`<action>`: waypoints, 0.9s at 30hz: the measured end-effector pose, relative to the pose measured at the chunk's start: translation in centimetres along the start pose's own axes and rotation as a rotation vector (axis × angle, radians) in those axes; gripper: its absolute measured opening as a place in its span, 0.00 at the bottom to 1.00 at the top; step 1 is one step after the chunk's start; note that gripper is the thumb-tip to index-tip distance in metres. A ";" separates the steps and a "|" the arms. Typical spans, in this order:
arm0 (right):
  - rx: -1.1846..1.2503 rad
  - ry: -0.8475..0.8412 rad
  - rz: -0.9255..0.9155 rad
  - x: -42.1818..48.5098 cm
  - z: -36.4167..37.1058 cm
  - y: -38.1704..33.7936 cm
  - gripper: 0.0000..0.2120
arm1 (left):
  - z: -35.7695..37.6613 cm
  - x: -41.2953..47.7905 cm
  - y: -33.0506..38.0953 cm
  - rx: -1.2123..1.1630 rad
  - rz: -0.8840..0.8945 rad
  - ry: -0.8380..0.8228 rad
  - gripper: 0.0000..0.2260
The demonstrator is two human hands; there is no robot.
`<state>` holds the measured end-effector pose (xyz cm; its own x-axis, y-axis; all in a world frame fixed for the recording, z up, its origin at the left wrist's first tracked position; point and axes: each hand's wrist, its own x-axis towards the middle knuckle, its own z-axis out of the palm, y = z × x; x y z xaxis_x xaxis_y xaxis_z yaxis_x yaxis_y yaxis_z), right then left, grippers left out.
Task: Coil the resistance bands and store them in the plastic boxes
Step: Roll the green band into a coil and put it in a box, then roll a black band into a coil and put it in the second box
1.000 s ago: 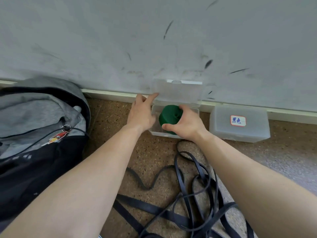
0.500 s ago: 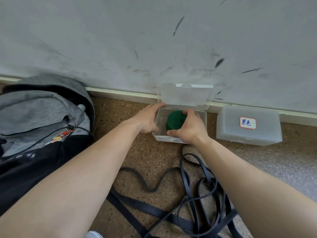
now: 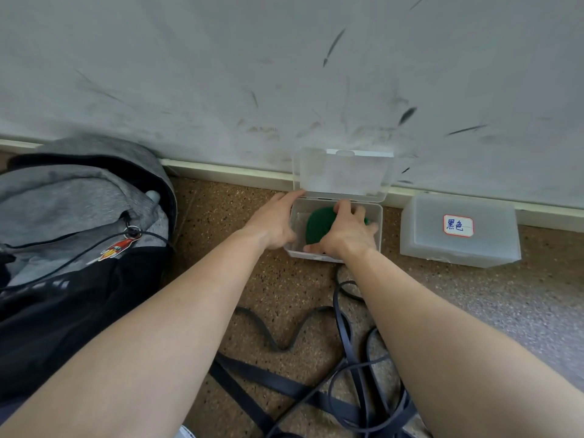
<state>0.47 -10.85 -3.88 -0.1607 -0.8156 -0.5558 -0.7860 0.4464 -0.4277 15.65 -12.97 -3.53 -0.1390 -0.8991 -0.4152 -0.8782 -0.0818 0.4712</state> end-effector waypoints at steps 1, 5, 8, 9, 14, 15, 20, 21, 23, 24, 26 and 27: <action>0.002 0.015 -0.020 -0.1 0.2 0.2 0.49 | 0.1 -0.1 0.0 -0.008 -0.006 0.006 0.48; -0.030 0.081 -0.072 -0.6 0.6 0.8 0.44 | 0.5 -0.6 -0.1 -0.026 -0.022 0.046 0.45; -0.065 0.082 -0.083 -1.2 0.5 0.6 0.33 | 0.6 -1.5 0.0 -0.035 -0.028 0.113 0.39; -0.104 0.061 -0.094 -1.6 0.4 0.6 0.30 | 0.6 -2.0 0.2 -0.043 -0.029 0.133 0.37; -0.036 0.136 -0.214 -4.0 -1.3 2.3 0.24 | 1.4 -5.3 1.9 -0.126 -0.075 0.261 0.29; 0.022 0.190 -0.239 -4.7 -1.8 3.0 0.21 | 1.7 -6.1 2.3 -0.102 -0.091 0.340 0.26; 0.236 0.269 -0.065 -7.4 -4.4 8.6 0.13 | 5.2 -9.6 4.3 -0.119 -0.168 0.343 0.07; 0.257 0.231 0.000 -7.8 -4.6 9.9 0.13 | 6.1 -9.8 4.5 -0.149 -0.210 0.262 0.07; 0.255 0.124 0.089 -8.3 -4.1 12.2 0.13 | 7.8 -10.2 4.9 -0.173 -0.283 0.105 0.14; 0.242 0.065 0.107 -8.4 -3.5 13.0 0.14 | 8.6 -10.2 5.1 -0.170 -0.295 0.032 0.20; 0.225 -0.032 0.101 -8.0 -2.3 14.0 0.21 | 9.8 -10.2 5.7 -0.181 -0.282 -0.066 0.30; 0.218 -0.066 0.091 -7.8 -1.8 14.1 0.25 | 10.2 -10.1 6.0 -0.202 -0.277 -0.082 0.34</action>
<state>-10.43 1.22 -4.32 -0.1802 -0.7455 -0.6417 -0.6213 0.5920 -0.5133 7.11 0.04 -4.40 0.0486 -0.7942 -0.6058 -0.7808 -0.4084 0.4728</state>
